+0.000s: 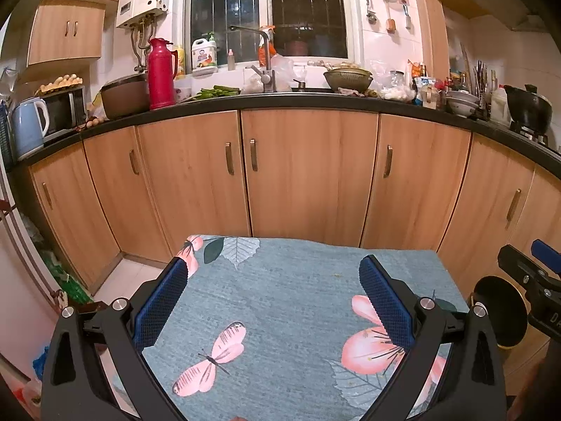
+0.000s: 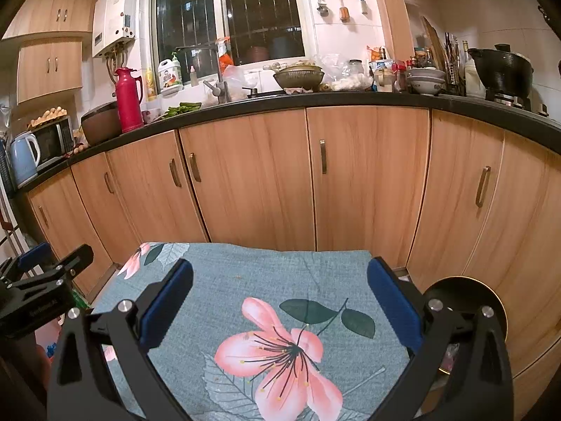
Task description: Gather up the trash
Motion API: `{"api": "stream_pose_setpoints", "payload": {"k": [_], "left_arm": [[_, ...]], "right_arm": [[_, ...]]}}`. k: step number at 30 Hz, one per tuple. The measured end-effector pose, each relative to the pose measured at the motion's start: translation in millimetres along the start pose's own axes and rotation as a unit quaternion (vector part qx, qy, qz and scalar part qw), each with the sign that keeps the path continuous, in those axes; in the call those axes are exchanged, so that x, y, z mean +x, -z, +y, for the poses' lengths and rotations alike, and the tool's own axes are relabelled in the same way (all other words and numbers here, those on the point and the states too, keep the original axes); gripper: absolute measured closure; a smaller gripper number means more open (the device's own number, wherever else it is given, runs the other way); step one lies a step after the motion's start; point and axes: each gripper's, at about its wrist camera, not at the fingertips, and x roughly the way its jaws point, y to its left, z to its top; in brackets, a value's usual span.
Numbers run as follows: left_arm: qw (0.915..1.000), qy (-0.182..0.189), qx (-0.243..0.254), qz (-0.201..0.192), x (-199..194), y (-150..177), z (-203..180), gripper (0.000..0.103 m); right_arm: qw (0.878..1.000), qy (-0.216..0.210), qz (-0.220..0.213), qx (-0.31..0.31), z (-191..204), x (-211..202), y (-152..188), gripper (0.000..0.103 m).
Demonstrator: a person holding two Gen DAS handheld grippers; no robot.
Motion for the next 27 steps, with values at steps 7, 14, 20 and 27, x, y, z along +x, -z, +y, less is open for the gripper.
{"api": "stream_pose_setpoints", "payload": {"k": [7,14,20,27], "left_arm": [[1.0,0.0,-0.002,0.0,0.8,0.3,-0.1,0.008],[0.9999,0.006,-0.01,-0.006,-0.9,1.4,3.2,0.008],[0.9999,0.001,-0.011,-0.005,-0.7,1.1,3.8,0.008],[1.0,0.004,-0.007,-0.004,-0.5,0.4,2.8,0.008]], "right_arm": [[1.0,-0.002,0.002,0.001,-1.8,2.0,0.5,0.003],[1.0,-0.003,0.006,0.002,-1.4,4.6,2.9,0.003],[1.0,-0.006,0.008,0.001,-1.3,8.1,5.3,0.003],[1.0,-0.006,0.009,0.002,0.3,8.7,5.5,0.003]]}}
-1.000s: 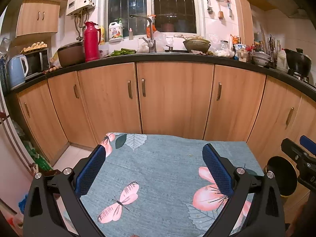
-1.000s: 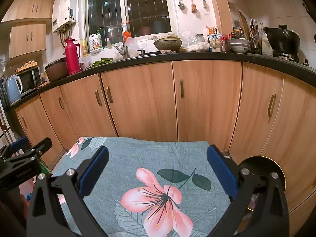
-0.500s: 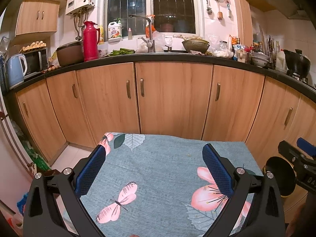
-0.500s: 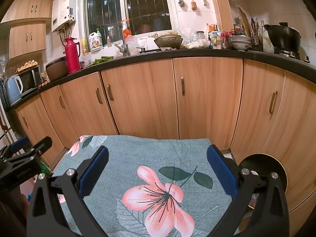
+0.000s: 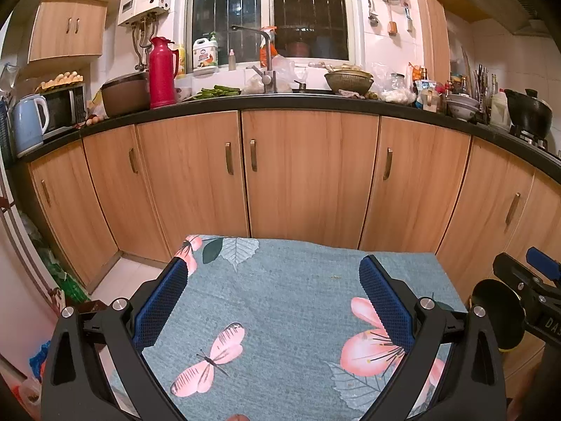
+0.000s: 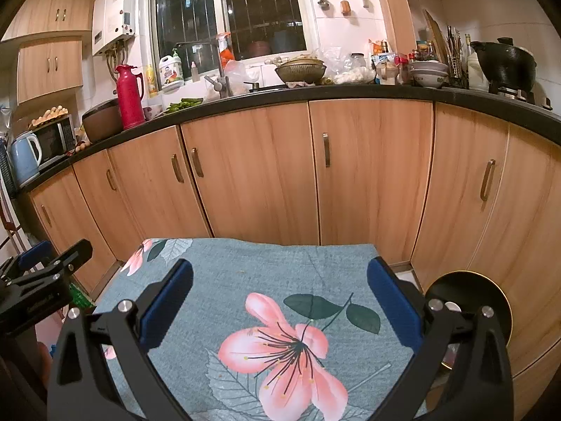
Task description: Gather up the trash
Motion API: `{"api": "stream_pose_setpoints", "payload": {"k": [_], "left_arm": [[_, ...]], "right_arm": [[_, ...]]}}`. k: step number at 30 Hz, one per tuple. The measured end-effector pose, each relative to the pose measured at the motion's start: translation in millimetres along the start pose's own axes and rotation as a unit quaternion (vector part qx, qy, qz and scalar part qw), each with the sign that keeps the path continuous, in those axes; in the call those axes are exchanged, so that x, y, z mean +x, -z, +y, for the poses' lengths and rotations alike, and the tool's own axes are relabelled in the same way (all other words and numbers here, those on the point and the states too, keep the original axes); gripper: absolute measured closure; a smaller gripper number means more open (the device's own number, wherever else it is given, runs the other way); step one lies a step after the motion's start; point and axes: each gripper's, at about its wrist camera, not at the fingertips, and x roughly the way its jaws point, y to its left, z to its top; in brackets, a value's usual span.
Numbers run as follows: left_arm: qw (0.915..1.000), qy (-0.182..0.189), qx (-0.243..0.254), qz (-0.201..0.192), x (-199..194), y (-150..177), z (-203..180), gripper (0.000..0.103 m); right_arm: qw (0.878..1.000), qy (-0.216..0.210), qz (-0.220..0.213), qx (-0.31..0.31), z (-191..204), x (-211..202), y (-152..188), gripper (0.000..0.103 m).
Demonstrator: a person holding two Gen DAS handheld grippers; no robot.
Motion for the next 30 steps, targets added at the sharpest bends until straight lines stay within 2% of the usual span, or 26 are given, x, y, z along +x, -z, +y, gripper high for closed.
{"api": "stream_pose_setpoints", "payload": {"k": [3,7,12,16,19,21,24,26,30], "left_arm": [[1.0,0.005,0.0,-0.001,0,0,0,0.008],[0.9995,0.033,-0.003,0.003,4,0,1,0.008],[0.9998,0.009,0.009,-0.014,0,2,-5,0.008],[0.9992,0.031,-0.014,-0.021,-5,3,0,0.009],[0.9996,0.001,-0.004,-0.028,-4,2,0,0.009],[0.9998,-0.002,0.003,-0.022,-1,1,-1,0.009],[0.9992,-0.014,0.036,0.007,8,1,-11,0.008],[0.9977,-0.041,0.051,0.016,12,2,-14,0.008],[0.9983,-0.032,0.04,0.028,17,4,-8,0.008]], "right_arm": [[1.0,0.0,0.001,0.0,0,0,0,0.003],[1.0,0.001,0.003,0.001,0,0,1,0.003],[1.0,0.001,0.005,0.003,1,0,2,0.003],[1.0,0.002,0.006,0.005,0,1,2,0.003],[1.0,0.001,0.01,0.007,-1,2,4,0.003],[1.0,-0.001,0.013,0.009,-1,3,5,0.003],[1.0,-0.003,0.015,0.009,-1,4,6,0.003],[1.0,-0.001,0.014,0.008,0,3,6,0.003],[1.0,0.0,0.014,0.01,-1,3,7,0.003]]}}
